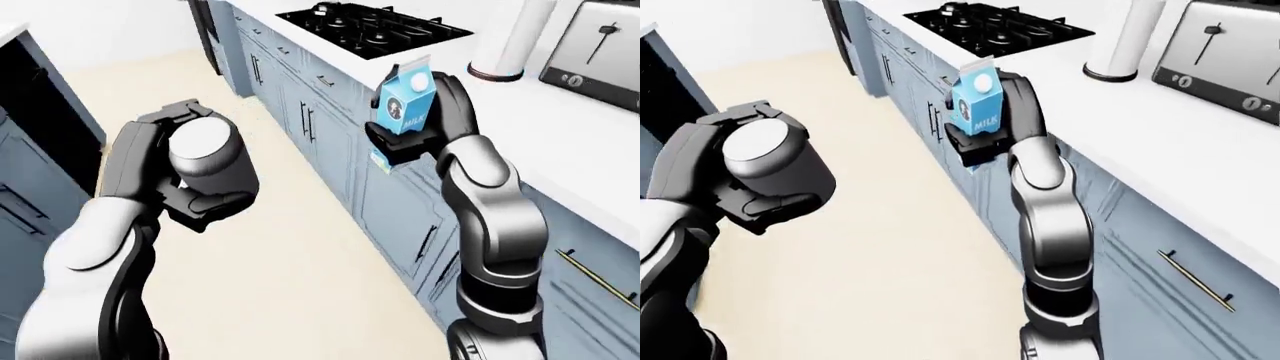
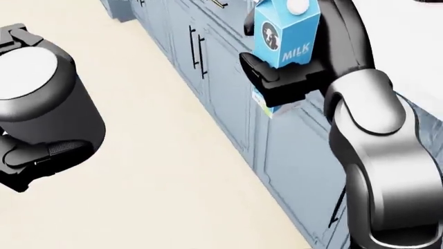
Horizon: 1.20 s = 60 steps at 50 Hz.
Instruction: Move the drinks to the dining counter.
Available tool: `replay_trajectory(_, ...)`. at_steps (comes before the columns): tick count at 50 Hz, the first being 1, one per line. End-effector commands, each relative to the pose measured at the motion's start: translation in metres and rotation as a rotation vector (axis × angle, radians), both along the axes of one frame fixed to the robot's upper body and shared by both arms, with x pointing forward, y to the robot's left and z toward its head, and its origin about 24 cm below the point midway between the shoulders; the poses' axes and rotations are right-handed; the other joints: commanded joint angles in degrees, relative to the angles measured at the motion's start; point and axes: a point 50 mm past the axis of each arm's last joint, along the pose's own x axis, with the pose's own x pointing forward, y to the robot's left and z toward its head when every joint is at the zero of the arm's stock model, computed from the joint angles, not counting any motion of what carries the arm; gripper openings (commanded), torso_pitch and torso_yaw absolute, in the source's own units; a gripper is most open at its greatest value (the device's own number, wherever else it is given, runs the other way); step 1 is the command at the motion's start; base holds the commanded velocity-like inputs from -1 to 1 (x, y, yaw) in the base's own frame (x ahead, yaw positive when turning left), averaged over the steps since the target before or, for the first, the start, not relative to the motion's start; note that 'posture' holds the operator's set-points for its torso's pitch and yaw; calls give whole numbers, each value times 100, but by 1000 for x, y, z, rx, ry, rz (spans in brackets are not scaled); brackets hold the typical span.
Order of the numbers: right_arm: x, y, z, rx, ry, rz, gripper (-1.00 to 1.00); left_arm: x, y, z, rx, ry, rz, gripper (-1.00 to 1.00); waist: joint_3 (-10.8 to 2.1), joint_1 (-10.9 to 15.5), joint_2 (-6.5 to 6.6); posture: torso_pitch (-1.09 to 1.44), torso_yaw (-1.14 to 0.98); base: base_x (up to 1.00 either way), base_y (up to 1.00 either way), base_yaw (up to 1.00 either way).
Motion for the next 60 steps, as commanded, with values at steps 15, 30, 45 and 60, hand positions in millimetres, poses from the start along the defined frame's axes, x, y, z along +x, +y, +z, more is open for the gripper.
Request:
replay_trajectory(15,-6,5,16,1,-102,30,-100,-6,2,12,9,-95,24,-100,102,31,-602,0,0,31,-4,50)
replay_trajectory(30,-8,7,17,-26,-120,35,-100,-7,3,13,10,-99,24,-100,-202,293,-680,0,0,97,31,0)
replay_trajectory(45,-10,10,18,-19,-117,47,-100,-10,5,17,8,-105,28,-100,70,437,-343,0,0,27,93,7)
replay_trajectory(60,-13,15,20,-18,-120,79,-100,-11,6,21,8,-111,30,-100,-362,306,-67,0,0,0,0,100)
